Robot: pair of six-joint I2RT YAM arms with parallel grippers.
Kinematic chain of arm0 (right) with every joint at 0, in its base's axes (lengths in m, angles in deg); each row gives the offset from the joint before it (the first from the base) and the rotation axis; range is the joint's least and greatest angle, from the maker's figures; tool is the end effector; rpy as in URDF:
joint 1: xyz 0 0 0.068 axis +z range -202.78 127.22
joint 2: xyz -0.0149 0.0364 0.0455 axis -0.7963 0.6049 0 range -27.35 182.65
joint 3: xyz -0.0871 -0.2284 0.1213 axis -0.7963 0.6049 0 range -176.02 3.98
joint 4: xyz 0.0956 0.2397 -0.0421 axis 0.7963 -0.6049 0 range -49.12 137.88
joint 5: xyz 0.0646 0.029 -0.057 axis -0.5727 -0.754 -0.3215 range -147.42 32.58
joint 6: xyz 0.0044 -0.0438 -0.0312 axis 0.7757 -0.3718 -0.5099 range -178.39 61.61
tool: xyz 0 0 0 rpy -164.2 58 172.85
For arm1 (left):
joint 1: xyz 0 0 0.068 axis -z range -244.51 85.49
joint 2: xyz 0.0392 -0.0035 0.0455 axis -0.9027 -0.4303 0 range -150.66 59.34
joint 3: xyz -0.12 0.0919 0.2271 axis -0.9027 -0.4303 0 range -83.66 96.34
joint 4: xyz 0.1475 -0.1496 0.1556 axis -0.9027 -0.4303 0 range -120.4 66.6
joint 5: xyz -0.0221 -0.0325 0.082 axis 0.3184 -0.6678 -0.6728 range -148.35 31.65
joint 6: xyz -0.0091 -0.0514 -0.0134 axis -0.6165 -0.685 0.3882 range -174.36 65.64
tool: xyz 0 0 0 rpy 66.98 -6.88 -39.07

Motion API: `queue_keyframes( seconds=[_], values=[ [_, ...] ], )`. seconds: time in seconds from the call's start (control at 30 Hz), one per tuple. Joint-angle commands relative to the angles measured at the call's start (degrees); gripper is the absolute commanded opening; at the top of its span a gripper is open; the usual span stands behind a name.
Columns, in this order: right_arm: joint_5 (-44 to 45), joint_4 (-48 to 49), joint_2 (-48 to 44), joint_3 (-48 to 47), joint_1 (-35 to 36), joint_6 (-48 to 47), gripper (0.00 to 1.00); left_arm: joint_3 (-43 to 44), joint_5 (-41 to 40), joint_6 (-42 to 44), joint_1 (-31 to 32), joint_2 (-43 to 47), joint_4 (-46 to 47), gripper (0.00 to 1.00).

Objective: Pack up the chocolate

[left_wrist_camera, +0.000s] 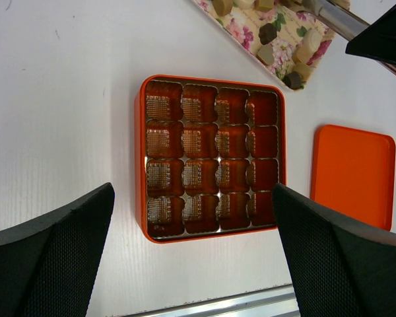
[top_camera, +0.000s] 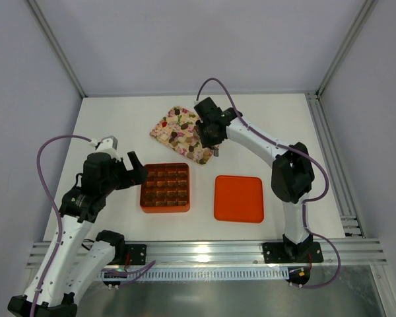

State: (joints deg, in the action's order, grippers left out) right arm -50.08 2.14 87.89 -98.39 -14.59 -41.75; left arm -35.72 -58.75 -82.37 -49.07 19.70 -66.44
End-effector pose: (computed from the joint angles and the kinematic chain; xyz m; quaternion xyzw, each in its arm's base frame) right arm 0.3499 0.2695 0.2630 -0.1626 0.9470 0.0697 0.2680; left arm 0.1356 -0.0373 0.3143 -0.0985 0.8805 -0.1688 0.4319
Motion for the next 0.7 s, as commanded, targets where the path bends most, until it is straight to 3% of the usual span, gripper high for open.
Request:
queue_keyframes(
  seconds=[0.0, 0.33, 0.67],
  values=[
    [0.67, -0.06, -3.27, -2.93, 0.39, -0.12, 0.20, 0.13, -0.83, 0.68, -0.24, 0.18, 2.09, 1.00],
    [-1.00, -0.93, -6.34, -2.66, 0.56, 0.32, 0.19, 0.13, -0.65, 0.67, -0.24, 0.26, 2.09, 1.00],
    [-0.57, -1.37, -11.44, -1.26, 5.04, 1.28, 0.17, 0.13, -0.74, 0.59, -0.24, 0.35, 2.09, 1.00]
  ],
)
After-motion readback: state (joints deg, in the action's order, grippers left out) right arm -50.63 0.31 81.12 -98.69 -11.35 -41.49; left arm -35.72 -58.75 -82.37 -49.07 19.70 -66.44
